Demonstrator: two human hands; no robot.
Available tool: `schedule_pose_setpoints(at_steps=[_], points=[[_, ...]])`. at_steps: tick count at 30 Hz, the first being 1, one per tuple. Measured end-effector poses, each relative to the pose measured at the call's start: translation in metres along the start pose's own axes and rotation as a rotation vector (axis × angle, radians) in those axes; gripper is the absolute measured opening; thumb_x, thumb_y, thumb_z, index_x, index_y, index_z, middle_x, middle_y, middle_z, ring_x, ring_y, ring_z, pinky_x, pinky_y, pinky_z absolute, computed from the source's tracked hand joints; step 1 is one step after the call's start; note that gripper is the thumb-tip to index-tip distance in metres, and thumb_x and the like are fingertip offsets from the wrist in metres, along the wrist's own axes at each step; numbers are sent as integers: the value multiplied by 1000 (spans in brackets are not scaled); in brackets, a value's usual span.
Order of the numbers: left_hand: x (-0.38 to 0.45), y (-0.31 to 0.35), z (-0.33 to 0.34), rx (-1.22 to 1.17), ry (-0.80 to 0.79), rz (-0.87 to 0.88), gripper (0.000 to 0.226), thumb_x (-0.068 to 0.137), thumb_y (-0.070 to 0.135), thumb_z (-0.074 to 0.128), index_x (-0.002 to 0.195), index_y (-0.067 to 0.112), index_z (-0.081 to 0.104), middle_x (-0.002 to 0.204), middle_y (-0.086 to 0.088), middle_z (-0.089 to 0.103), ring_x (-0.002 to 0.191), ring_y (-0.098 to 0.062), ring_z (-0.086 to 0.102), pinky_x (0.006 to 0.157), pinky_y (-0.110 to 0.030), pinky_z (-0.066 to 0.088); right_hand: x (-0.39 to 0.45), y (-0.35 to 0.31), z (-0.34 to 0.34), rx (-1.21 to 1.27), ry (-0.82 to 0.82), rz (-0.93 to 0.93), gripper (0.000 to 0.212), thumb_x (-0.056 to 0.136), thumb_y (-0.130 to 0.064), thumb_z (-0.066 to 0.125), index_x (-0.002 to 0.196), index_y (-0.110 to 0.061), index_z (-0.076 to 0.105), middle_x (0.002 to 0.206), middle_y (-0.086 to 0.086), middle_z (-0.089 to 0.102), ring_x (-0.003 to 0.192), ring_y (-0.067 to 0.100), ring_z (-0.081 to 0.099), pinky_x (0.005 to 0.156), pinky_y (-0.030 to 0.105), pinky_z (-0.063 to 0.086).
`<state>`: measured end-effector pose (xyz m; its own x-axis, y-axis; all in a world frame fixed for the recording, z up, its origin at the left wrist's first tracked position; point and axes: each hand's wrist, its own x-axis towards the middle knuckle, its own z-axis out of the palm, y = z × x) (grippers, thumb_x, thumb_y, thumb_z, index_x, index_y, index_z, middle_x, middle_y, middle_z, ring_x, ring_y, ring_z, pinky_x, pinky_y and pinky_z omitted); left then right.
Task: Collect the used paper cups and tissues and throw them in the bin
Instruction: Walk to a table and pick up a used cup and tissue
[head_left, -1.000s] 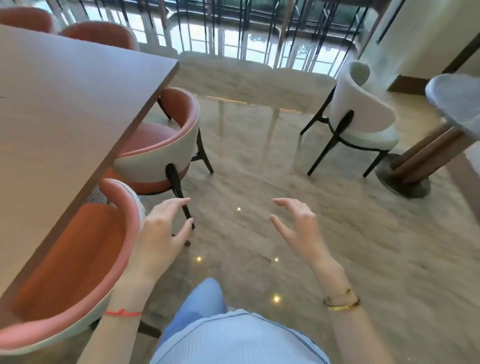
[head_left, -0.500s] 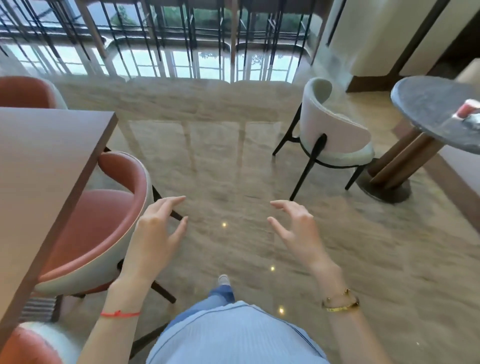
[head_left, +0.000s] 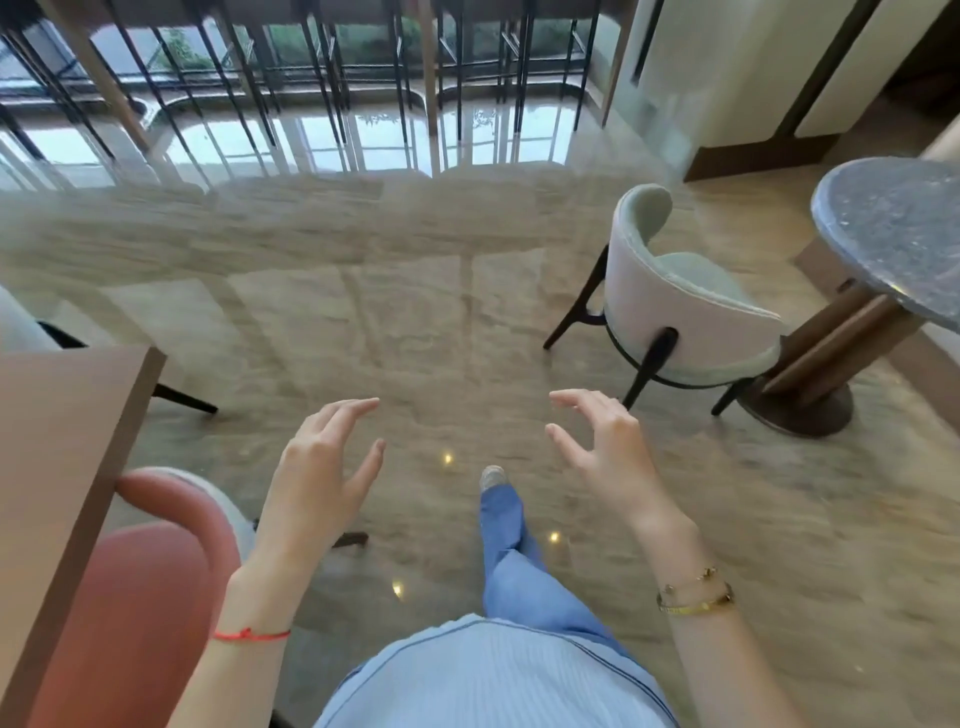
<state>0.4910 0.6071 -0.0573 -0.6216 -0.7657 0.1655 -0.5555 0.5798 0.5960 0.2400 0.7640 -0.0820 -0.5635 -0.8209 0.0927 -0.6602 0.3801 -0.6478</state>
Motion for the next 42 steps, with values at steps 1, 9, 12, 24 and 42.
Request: schedule_pose_setpoints(at_steps=[1,9,12,24,42], points=[[22,-6,5,0,-1,1,40,84,11,70,123,11,62,119,-3,63,112,-21,58,99,-32,43,24,3,3,2,0,-2,32,88,-30,66,119,-24,61,111,-10,62,108,10,53,96,29,42],[239,-30,22,14,82,6,40,85,17,68,125,18,60,120,4,61,113,-16,57,100,-29,42,257,21,-3,16,-18,-58,33,88,-29,66,120,-23,61,114,-11,61,110,4,50,96,22,38],[311,-39,21,6,117,-16,41,84,13,69,124,16,60,119,1,62,112,-17,57,100,-29,41,344,17,-4,0,-23,-105,34,88,-30,67,121,-25,61,109,-14,60,106,3,51,95,22,40],[563,-126,29,0,126,-98,40,84,12,70,122,15,62,115,3,63,107,-17,59,96,-30,44,622,7,70,31,-116,-113,32,88,-31,66,119,-24,61,113,-11,62,110,6,52,98,25,42],[970,-274,-21,29,82,-67,41,85,13,69,124,16,61,118,3,63,112,-16,59,97,-26,41,1032,-71,163,77,-93,-89,30,87,-28,67,117,-23,63,111,-10,63,107,7,53,90,15,34]])
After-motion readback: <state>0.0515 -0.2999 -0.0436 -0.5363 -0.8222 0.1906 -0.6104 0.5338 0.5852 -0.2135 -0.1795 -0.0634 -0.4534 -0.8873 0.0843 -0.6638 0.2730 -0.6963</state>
